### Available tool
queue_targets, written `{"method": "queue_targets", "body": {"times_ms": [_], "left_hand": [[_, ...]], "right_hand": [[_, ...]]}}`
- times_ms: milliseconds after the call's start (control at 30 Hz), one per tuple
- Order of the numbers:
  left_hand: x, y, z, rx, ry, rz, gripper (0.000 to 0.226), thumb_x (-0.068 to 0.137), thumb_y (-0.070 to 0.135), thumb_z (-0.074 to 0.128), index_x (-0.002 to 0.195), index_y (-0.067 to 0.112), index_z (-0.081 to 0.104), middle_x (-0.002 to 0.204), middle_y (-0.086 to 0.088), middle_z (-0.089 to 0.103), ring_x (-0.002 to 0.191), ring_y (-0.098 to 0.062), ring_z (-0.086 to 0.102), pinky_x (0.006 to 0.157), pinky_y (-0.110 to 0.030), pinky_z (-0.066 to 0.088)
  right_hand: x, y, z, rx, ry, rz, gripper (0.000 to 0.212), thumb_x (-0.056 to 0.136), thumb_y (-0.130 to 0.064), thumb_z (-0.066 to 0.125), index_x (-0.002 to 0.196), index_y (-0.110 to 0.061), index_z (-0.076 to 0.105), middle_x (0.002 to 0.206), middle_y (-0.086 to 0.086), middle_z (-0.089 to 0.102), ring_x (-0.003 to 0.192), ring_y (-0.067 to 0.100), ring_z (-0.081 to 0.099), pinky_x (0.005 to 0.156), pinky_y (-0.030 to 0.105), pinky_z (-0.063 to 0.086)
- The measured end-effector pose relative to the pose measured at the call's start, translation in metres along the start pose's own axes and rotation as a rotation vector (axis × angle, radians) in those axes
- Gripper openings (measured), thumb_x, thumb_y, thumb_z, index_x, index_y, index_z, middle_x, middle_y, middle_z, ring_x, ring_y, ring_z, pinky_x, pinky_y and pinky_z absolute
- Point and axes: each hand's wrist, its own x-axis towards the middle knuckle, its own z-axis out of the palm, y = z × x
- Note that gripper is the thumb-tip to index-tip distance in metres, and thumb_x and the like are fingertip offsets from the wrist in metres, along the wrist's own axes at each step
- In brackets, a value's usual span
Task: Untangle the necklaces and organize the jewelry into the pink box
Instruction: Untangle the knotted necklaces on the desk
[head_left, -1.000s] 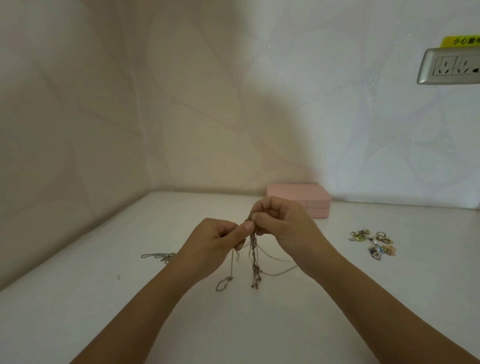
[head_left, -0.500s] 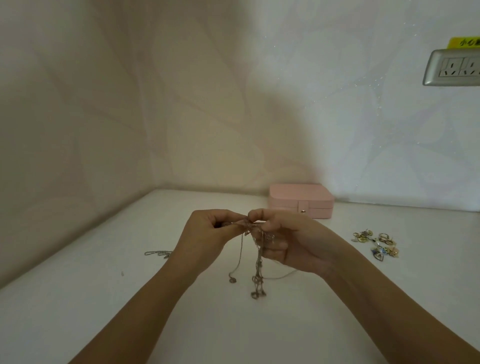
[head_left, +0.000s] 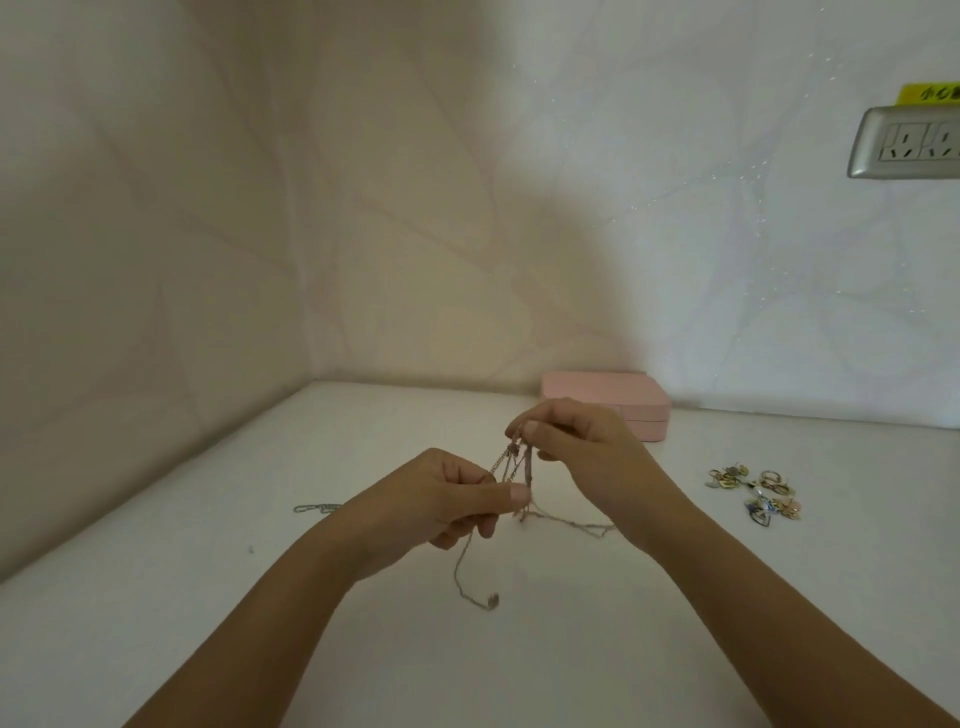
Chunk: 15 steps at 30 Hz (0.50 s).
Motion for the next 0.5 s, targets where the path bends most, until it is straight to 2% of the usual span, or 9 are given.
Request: {"method": "queue_targets", "body": {"times_ms": [67, 100, 133, 200, 267, 367, 433, 500], "left_hand": [[0.000, -0.001, 0.000, 0.065, 0.002, -0.033, 0.041, 0.080, 0.037, 0.071, 0.046, 0.019, 0.057, 0.044, 0.007, 0.036, 0.045, -0.010, 0.024, 0.048, -0.019, 0.022], [0.000, -0.001, 0.000, 0.102, 0.013, -0.047, 0.040, 0.079, 0.039, 0.070, 0.047, 0.018, 0.059, 0.043, 0.007, 0.036, 0.045, -0.010, 0.025, 0.048, -0.020, 0.023], [0.000, -0.002, -0.001, 0.137, 0.028, -0.060, 0.039, 0.076, 0.045, 0.070, 0.049, 0.017, 0.062, 0.043, 0.006, 0.034, 0.045, -0.011, 0.025, 0.049, -0.021, 0.023], [0.000, -0.004, -0.004, 0.194, 0.067, -0.067, 0.039, 0.070, 0.053, 0.068, 0.056, 0.017, 0.071, 0.046, 0.004, 0.030, 0.047, -0.012, 0.024, 0.049, -0.023, 0.022], [0.000, -0.004, -0.005, 0.221, 0.113, -0.059, 0.038, 0.075, 0.052, 0.066, 0.065, 0.016, 0.076, 0.046, 0.005, 0.027, 0.045, -0.009, 0.025, 0.046, -0.019, 0.022], [0.000, -0.002, -0.005, 0.223, 0.120, -0.031, 0.037, 0.079, 0.050, 0.063, 0.070, 0.017, 0.078, 0.046, 0.005, 0.023, 0.045, -0.009, 0.023, 0.044, -0.017, 0.021], [0.000, -0.002, -0.006, 0.263, 0.099, -0.040, 0.043, 0.075, 0.057, 0.060, 0.066, 0.019, 0.077, 0.045, 0.006, 0.025, 0.045, -0.010, 0.023, 0.046, -0.020, 0.021], [-0.002, -0.001, -0.007, 0.272, 0.079, -0.088, 0.051, 0.071, 0.064, 0.057, 0.052, 0.018, 0.070, 0.042, 0.008, 0.030, 0.044, -0.011, 0.025, 0.048, -0.021, 0.024]], "right_hand": [[-0.001, -0.001, 0.000, 0.168, -0.053, 0.096, 0.025, 0.093, -0.009, 0.052, 0.076, -0.017, 0.069, 0.081, -0.002, 0.068, 0.083, 0.012, 0.063, 0.088, 0.029, 0.049], [-0.001, -0.002, 0.002, 0.289, -0.083, 0.154, 0.026, 0.094, -0.007, 0.050, 0.074, -0.011, 0.067, 0.076, 0.002, 0.065, 0.075, 0.015, 0.062, 0.085, 0.033, 0.050], [-0.002, -0.003, 0.003, 0.436, -0.119, 0.224, 0.027, 0.094, -0.006, 0.047, 0.071, -0.008, 0.063, 0.072, 0.006, 0.061, 0.065, 0.017, 0.059, 0.076, 0.035, 0.052], [-0.003, -0.006, 0.004, 0.658, -0.217, 0.360, 0.027, 0.092, -0.008, 0.047, 0.066, -0.006, 0.055, 0.068, 0.008, 0.051, 0.047, 0.015, 0.041, 0.053, 0.028, 0.044], [-0.004, -0.006, 0.000, 0.690, -0.337, 0.430, 0.027, 0.089, -0.011, 0.053, 0.062, -0.008, 0.051, 0.063, 0.005, 0.045, 0.041, 0.009, 0.027, 0.043, 0.020, 0.032], [-0.004, -0.004, -0.006, 0.674, -0.484, 0.398, 0.026, 0.076, -0.018, 0.073, 0.063, -0.011, 0.052, 0.065, 0.001, 0.049, 0.042, 0.005, 0.027, 0.041, 0.016, 0.027], [-0.003, -0.001, -0.009, 0.728, -0.525, 0.368, 0.036, 0.061, -0.025, 0.087, 0.069, -0.010, 0.056, 0.071, 0.001, 0.050, 0.044, 0.003, 0.031, 0.040, 0.014, 0.029], [-0.002, 0.001, -0.011, 0.734, -0.518, 0.347, 0.037, 0.055, -0.030, 0.090, 0.066, -0.013, 0.060, 0.071, 0.000, 0.050, 0.042, 0.002, 0.032, 0.038, 0.012, 0.028]]}}
